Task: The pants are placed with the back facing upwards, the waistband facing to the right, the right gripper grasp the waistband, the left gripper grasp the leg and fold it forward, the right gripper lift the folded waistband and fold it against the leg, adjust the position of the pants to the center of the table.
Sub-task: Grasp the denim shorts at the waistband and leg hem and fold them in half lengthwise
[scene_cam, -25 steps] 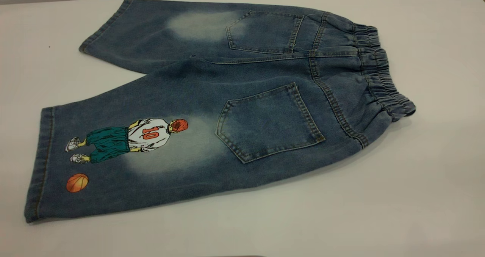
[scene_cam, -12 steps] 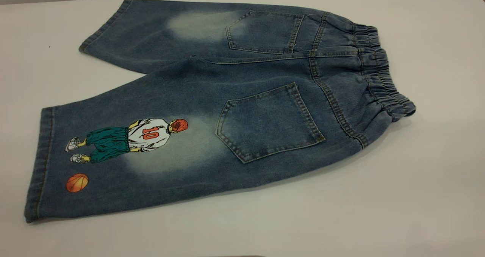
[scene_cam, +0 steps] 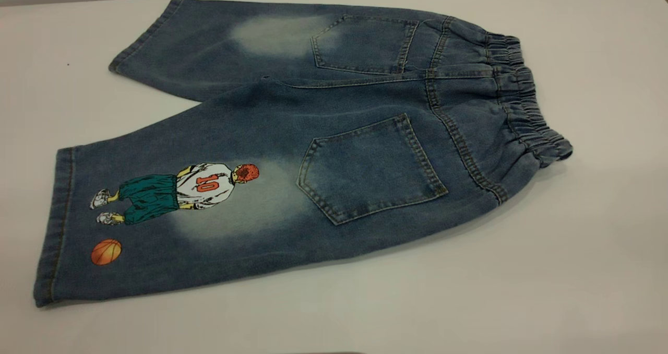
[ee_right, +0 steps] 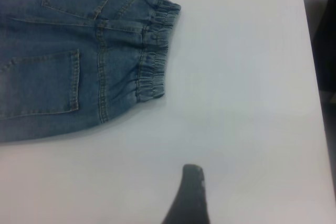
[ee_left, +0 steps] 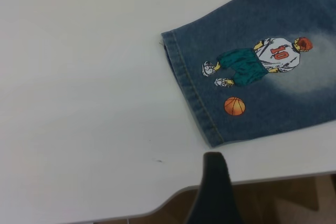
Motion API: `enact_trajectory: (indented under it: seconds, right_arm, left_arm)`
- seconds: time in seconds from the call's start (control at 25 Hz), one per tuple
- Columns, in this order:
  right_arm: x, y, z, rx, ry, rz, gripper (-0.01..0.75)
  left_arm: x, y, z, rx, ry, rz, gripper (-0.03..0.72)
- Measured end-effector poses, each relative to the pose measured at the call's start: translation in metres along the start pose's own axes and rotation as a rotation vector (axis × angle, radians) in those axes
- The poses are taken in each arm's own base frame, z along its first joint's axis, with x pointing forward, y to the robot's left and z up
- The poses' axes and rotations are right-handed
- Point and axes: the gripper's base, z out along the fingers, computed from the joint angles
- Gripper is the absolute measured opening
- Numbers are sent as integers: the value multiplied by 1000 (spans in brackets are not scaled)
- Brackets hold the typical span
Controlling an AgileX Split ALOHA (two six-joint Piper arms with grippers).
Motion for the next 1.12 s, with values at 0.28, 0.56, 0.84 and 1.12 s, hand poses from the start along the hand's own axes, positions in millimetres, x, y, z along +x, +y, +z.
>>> enact_trajectory:
  seconds: [0.28, 0.56, 0.84, 1.12]
  right_arm:
    - [0, 0, 0, 0, 0, 0, 570]
    - [0, 0, 0, 0, 0, 0, 570]
    - [0, 0, 0, 0, 0, 0, 570]
    - [0, 0, 0, -3, -2, 14, 570]
  left_arm:
    - [0, 0, 0, 0, 0, 0, 516]
    - [0, 0, 0, 0, 0, 1, 516]
    - [0, 0, 0, 0, 0, 1, 516]
    - [-1, 0, 1, -2, 8, -48, 516]
